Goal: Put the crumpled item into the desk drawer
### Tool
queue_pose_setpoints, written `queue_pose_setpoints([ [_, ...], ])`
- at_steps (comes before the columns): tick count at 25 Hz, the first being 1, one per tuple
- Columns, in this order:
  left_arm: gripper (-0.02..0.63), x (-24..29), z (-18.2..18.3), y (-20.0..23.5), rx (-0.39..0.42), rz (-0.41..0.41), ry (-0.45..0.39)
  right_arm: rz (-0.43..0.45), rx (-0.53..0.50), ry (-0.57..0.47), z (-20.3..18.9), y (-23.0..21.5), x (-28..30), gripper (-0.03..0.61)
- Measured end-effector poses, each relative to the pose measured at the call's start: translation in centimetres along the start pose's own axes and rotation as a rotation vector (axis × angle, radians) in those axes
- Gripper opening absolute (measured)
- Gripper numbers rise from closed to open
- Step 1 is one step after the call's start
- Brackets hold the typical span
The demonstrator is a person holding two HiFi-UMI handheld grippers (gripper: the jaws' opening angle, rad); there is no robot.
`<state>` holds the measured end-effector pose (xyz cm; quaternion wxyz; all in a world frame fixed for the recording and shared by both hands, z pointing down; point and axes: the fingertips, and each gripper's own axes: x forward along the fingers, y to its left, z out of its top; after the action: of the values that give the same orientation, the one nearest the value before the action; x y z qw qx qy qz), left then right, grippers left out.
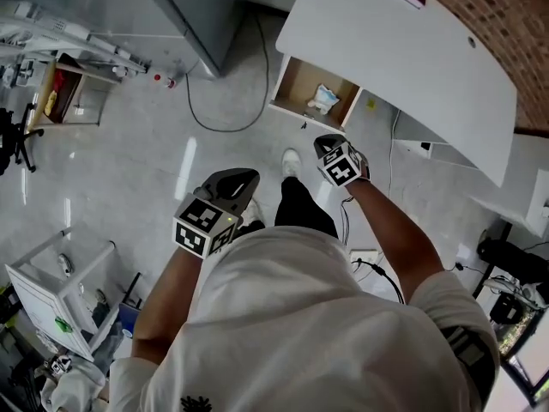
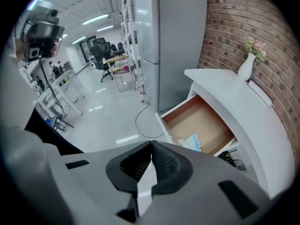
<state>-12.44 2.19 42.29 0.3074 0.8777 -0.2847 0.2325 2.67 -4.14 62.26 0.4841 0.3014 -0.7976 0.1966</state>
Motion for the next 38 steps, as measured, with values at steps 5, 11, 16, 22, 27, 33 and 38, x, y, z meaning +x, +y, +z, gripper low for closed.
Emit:
queue_pose_setpoints([
  [5,0.025,-4.1,-2.2,-1.3,0.018,-0.012,-0.021,0.024,0.055,-0.076,1.1,6.6,-5.0,0.029],
  [11,0.025,-7.7,-5.7,-3.6,0.034,-0.034,-0.041,0.045,0.118,-0.138,1.4,13.4,-10.0,0.029],
  [16,0.025,-10.1,-7.8,-4.8,0.043,-0.035,-0.043,0.110,0.185,-0.194,1.9,18.4,-12.9,0.029],
  [22,0.025,-11.7,-8.9,-5.9,0.048,-0.032,-0.048,0.168,0.175,-0.226,2.2,23.2,-15.0,0.029],
  [27,0.025,-13.3,-10.3,-6.5,0.043,-0.032,-0.050,0.180,0.175,-0.234,2.6,25.9,-16.0,0.029],
  [33,0.025,-14.9,-11.6,-6.7,0.037,-0.018,-0.057,0.177,0.172,-0.257,2.9,27.3,-16.9,0.029],
  [38,0.025,-15.7,-12.6,-6.9,0.028,-0.010,-0.063,0.174,0.153,-0.266,3.0,28.4,-17.1,0.029],
])
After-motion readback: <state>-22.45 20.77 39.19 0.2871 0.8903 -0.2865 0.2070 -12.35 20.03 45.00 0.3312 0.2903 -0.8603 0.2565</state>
